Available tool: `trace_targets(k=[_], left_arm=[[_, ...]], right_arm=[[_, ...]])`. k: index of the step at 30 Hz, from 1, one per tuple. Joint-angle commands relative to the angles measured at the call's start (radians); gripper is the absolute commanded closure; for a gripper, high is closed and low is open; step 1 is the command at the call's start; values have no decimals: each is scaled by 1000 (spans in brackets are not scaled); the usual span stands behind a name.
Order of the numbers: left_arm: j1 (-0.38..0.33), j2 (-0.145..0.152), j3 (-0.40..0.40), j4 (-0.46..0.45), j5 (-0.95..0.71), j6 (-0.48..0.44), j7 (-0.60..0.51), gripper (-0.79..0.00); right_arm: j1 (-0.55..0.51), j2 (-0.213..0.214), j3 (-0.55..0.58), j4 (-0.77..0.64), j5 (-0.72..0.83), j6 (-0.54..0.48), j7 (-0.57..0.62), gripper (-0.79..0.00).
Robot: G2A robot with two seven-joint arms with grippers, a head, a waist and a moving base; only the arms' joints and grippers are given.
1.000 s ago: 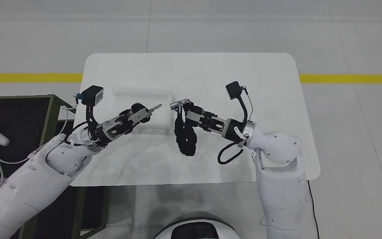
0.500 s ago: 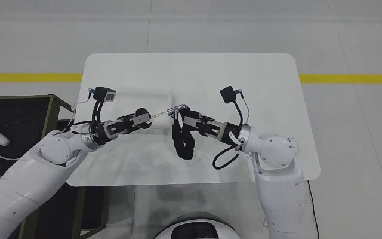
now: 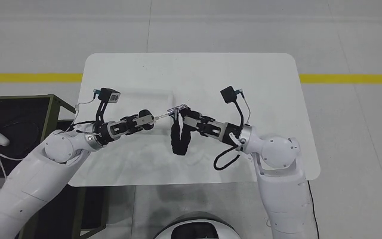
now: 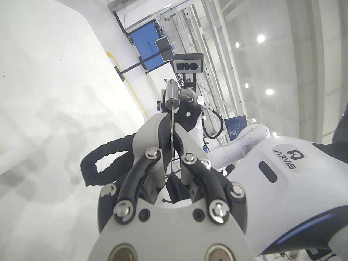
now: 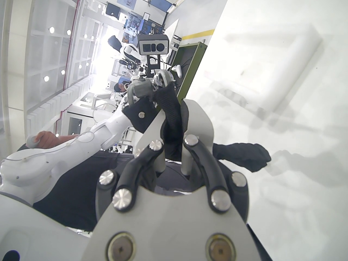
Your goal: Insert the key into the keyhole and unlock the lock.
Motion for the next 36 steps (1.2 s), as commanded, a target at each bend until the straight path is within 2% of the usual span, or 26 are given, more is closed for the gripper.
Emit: trace_targets(k=[1,14,25,36], left_arm=[[0,-6,-5,7,0,3,-8,0],[9,-46,-41,22,-27,23,-79,0],[26,-67,-94,38,-54,62,-194,0],[45,-93,-124,31,-51,98,-229,0]], right_arm=[[3,5,-3,0,0,-3,5,0],[24,34,-31,6,-4,-15,0,0],[43,59,-43,4,4,-20,37,0],[52,81,-65,0,19,-26,44,0]])
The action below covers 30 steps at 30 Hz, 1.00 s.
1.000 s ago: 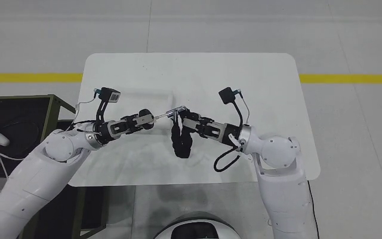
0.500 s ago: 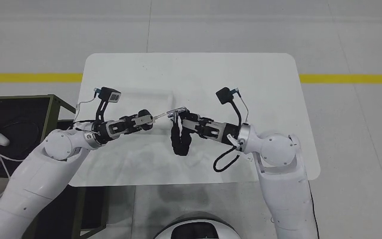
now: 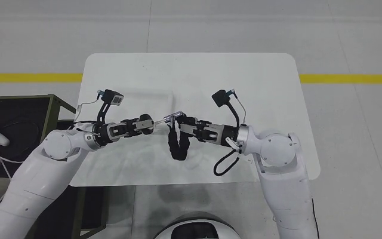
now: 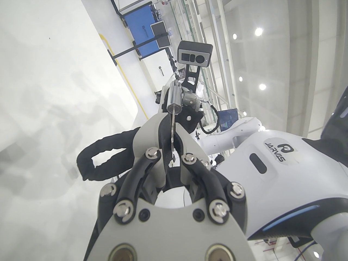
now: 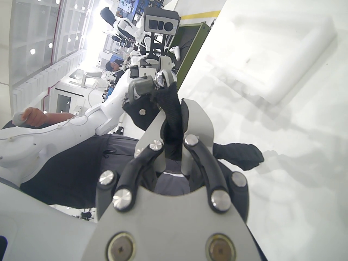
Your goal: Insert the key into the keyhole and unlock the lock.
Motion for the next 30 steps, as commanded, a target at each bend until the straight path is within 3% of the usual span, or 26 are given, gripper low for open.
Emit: trace_targets(k=[1,14,19,28,30], left_arm=[[2,-5,-4,-1,-4,5,-7,0],[6,-39,-23,-14,18,18,-26,0],[7,-52,-31,-22,65,-18,-20,0],[7,-52,-31,-22,65,-18,-20,0],[15,-51,-51,-41,144,-47,9,0]], right_arm=[[1,4,-2,-1,2,0,0,0],[12,26,-24,4,27,10,2,0],[19,35,-24,9,39,29,-6,0],[19,35,-24,9,39,29,-6,0],[-3,36,-27,-2,36,28,-20,0]])
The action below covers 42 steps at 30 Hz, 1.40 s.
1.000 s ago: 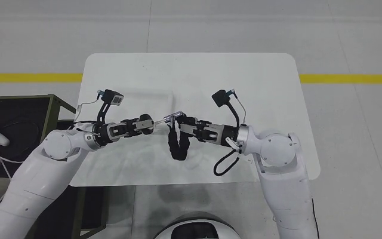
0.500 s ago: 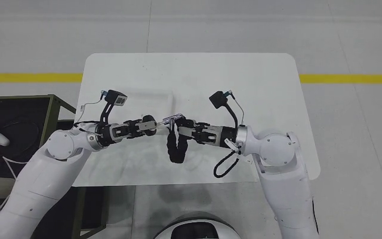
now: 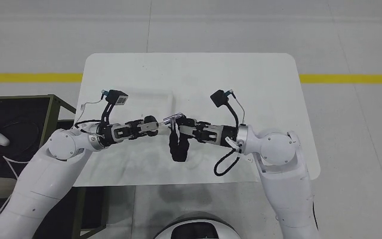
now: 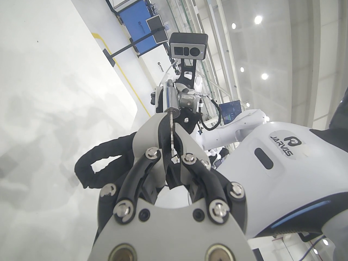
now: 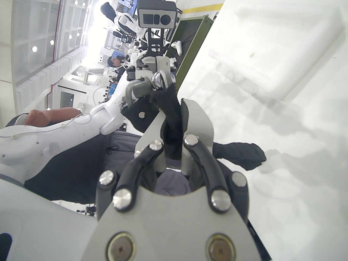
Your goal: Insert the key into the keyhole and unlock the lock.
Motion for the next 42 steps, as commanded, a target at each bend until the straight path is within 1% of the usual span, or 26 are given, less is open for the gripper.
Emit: trace_targets(k=[1,4,6,10,16,18,21,23,24,31,32,33,34,36,38,42], left_arm=[[13,0,-30,-29,149,-49,55,0],[40,-5,-67,-78,350,-123,157,0],[61,-11,-88,-104,473,-180,244,0],[96,-26,-121,-135,712,-229,410,0],[133,-51,-183,-191,1110,-277,662,0],[157,-61,-193,-216,1247,-293,767,0],[186,-75,-205,-239,1444,-295,924,0],[196,-82,-211,-251,1583,-282,1010,0],[202,-84,-205,-251,1618,-288,1037,0],[202,-84,-205,-251,1618,-288,1037,0],[202,-84,-205,-251,1618,-288,1037,0],[203,-85,-208,-257,1627,-274,1035,0],[197,-85,-220,-284,1687,-252,1021,0],[200,-85,-243,-352,1886,-184,1040,0],[225,-86,-244,-395,2079,-109,1123,0],[278,-83,-221,-415,2408,26,1298,0]], right_arm=[[-32,3,-2,-19,-10,1,-23,0],[-43,8,-1,-36,-23,7,-47,0],[-42,12,-1,-38,-25,9,-53,0],[-38,19,-1,-37,-24,12,-63,0],[-31,28,-7,-34,-26,21,-75,0],[-28,31,-10,-30,-24,25,-80,0],[-22,35,-12,-28,-20,31,-89,0],[-19,38,-15,-26,-17,35,-92,0],[-17,39,-15,-25,-16,36,-93,0],[-17,39,-15,-25,-16,36,-93,0],[-24,39,-15,-28,-16,36,-107,0],[-33,41,-13,-33,-24,37,-124,0],[-39,43,-11,-39,-37,39,-133,0],[-48,47,-10,-51,-44,41,-141,0],[-54,51,-8,-59,-47,45,-151,0],[-56,57,-9,-62,-42,54,-170,0]])
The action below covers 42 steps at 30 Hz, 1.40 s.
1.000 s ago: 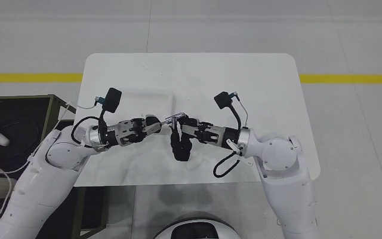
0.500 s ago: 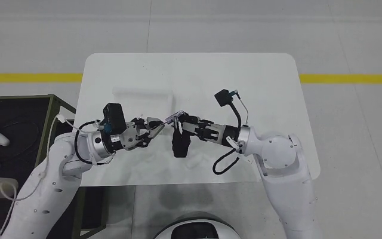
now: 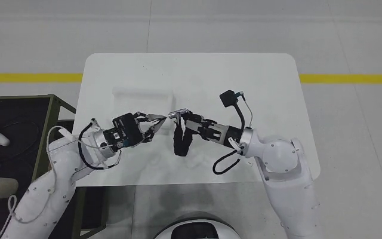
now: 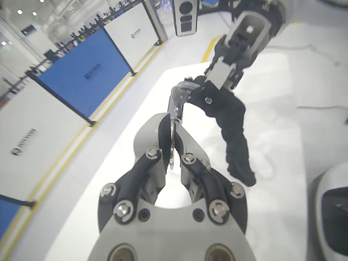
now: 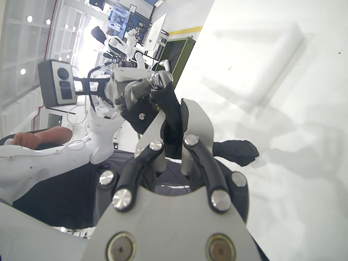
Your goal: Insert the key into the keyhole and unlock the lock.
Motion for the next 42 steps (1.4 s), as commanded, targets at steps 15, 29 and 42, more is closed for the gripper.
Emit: trace_targets(k=[15,29,42], left_arm=[[51,-6,53,57,442,363,277,-785],[51,-6,53,57,442,363,277,-785],[51,-6,53,57,442,363,277,-785]], right_arm=[[19,24,-17,8,-87,40,-58,0],[-32,70,-67,-128,-1098,196,-114,0],[-62,69,-321,-22,-1805,131,-195,0]])
